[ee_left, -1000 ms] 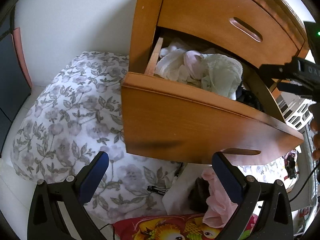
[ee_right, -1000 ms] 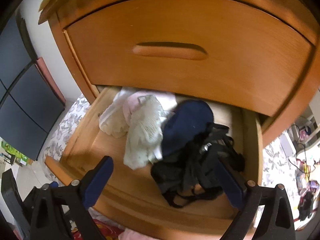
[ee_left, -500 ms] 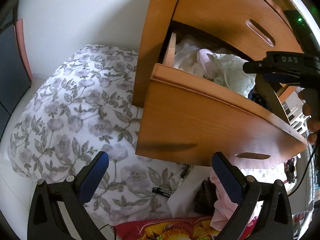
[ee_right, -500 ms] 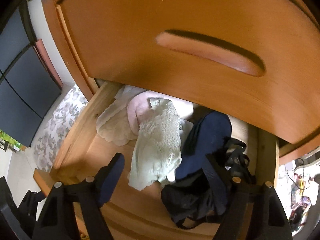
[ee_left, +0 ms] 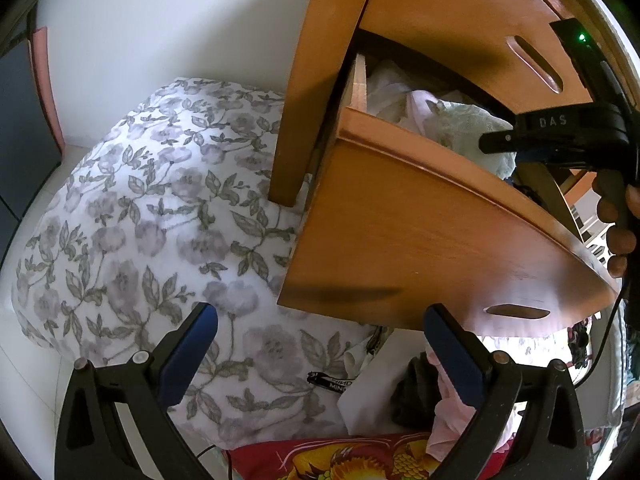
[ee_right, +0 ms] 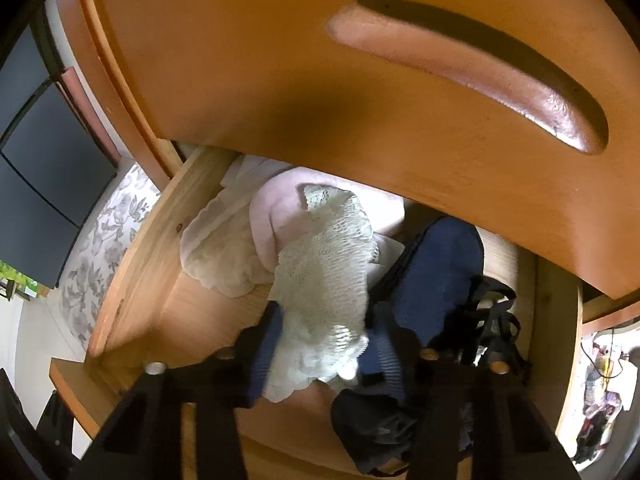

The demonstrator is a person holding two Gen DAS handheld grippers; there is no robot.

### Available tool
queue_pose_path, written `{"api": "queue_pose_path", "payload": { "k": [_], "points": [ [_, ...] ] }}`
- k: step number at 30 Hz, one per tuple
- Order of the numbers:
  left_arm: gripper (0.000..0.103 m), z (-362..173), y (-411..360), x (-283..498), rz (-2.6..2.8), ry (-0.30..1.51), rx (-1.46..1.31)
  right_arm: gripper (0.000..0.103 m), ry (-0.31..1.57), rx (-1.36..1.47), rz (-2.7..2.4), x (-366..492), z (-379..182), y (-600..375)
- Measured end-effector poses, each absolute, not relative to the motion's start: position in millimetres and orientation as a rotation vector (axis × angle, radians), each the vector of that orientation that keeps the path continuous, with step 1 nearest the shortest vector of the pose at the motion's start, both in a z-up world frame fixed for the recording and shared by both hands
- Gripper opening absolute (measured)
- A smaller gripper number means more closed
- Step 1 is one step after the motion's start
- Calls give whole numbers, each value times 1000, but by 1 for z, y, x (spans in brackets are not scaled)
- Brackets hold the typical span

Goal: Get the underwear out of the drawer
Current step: 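Close the right gripper on the pale green lace garment, then lift the pale green lace garment up out of the drawer with the right gripper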

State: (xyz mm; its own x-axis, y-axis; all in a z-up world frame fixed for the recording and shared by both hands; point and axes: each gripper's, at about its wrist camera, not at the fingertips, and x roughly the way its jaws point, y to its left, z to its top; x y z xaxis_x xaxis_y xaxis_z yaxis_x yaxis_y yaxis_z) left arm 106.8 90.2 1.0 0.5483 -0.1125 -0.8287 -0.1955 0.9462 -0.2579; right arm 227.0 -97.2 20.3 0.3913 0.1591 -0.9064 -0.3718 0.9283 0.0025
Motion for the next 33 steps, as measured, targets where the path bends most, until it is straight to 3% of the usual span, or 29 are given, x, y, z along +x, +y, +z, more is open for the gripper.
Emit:
{"api": "queue_pose_path", "payload": {
  "k": [4,9,33],
  "points": [
    [102,1,91,107,52,997,-343,16,1114,-195,325,226,22,-103],
    [102,2,90,106,49,998,-342,10,1101,-171,339,219,30,-109],
    [102,33,79,86,47,952,-318,7,908,-87,387,150,122,-151]
  ]
}}
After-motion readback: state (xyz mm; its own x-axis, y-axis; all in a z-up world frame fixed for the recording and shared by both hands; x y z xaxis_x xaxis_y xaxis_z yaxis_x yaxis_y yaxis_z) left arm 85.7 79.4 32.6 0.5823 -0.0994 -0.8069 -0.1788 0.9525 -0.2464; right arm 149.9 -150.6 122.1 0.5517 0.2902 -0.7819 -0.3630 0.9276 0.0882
